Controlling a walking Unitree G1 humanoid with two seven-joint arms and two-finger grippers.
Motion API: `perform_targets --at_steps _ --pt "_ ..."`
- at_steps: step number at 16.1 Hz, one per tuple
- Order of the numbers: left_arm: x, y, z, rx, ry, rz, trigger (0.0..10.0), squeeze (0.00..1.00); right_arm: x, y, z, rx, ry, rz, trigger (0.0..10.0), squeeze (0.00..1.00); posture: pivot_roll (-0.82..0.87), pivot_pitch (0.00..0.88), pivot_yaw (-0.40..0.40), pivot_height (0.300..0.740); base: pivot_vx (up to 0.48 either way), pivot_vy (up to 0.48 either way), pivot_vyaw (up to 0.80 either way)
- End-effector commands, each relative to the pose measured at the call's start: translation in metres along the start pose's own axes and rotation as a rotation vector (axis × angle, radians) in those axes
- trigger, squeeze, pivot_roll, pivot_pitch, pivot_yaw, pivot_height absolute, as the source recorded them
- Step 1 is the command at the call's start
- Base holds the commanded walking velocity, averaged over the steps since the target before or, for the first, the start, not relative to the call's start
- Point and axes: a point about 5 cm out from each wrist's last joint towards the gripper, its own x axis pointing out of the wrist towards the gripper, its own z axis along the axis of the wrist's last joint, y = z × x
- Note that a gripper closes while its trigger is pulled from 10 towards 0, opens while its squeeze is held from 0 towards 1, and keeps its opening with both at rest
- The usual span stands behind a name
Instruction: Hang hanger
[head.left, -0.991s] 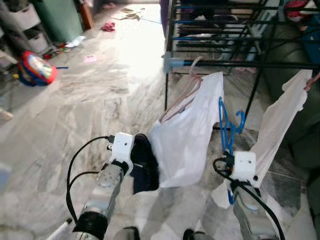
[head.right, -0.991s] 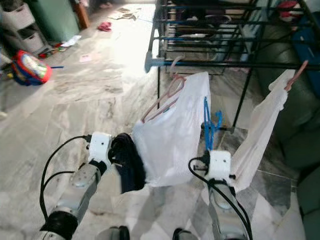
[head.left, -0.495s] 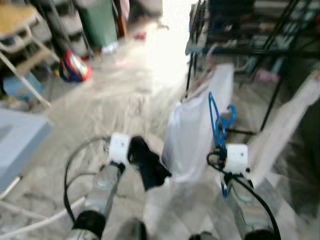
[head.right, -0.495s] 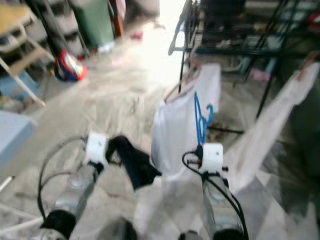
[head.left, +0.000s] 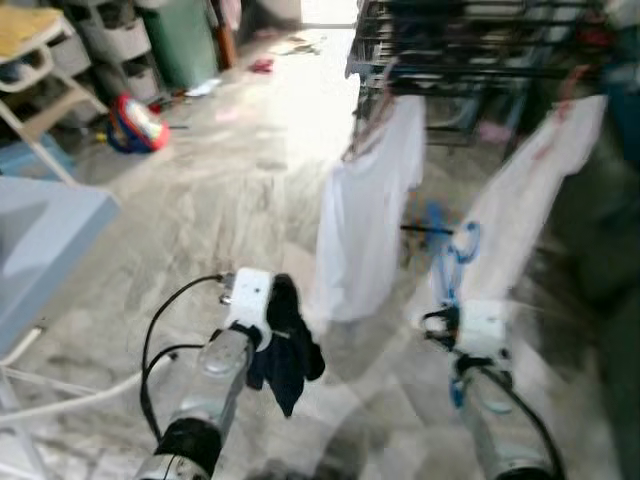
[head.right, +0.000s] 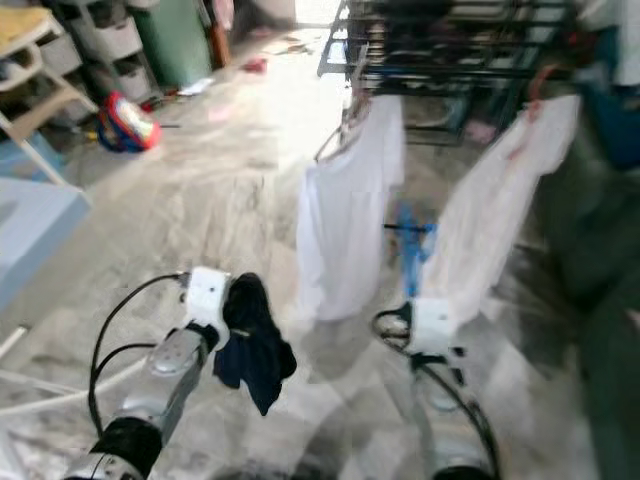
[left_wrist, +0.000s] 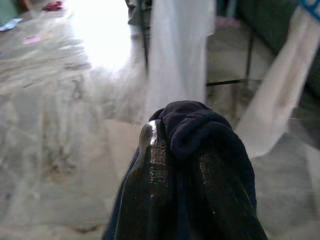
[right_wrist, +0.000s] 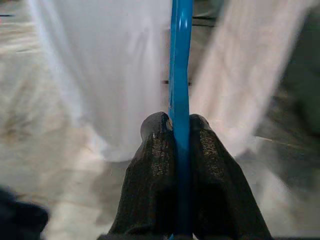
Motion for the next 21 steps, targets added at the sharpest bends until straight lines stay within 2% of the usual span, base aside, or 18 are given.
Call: perform_targets --at_steps 1,3,6,10,17,21 --pt "-0.002 0.011 -0.002 -0.018 0.018 0.034 10.0 0.0 0.001 0.004 0.006 0.028 -0.015 0.0 10.0 0.0 0.07 0.089 0.037 0.74 0.0 0.0 0.0" --pt "-0.001 0.007 -0.001 -0.06 0.017 -0.016 10.0 0.0 0.002 0.003 0.007 0.042 0.002 -0.002 10.0 0.0 0.06 0.103 0.039 0.74 0.0 0.0 0.0" --pt "0.004 0.009 0.009 -0.088 -0.014 -0.022 10.0 0.0 0.006 0.009 0.014 0.051 -0.02 0.012 10.0 0.0 0.06 0.127 0.053 0.74 0.0 0.0 0.0" --pt "0.008 0.02 0.019 -0.1 -0.029 -0.001 10.0 0.0 0.008 0.013 0.019 0.063 -0.027 0.016 10.0 0.0 0.07 0.149 0.06 0.74 0.0 0.13 -0.67" --pt "0.008 0.021 0.019 -0.1 -0.029 0.0 10.0 0.0 0.009 0.017 0.018 0.06 -0.022 0.035 10.0 0.0 0.07 0.172 0.059 0.74 0.0 0.289 -0.8" --pt "0.007 0.019 0.018 -0.098 -0.026 -0.001 10.0 0.0 0.011 0.016 0.02 0.05 -0.028 0.043 10.0 0.0 0.07 0.183 0.058 0.74 0.0 0.309 -0.51"
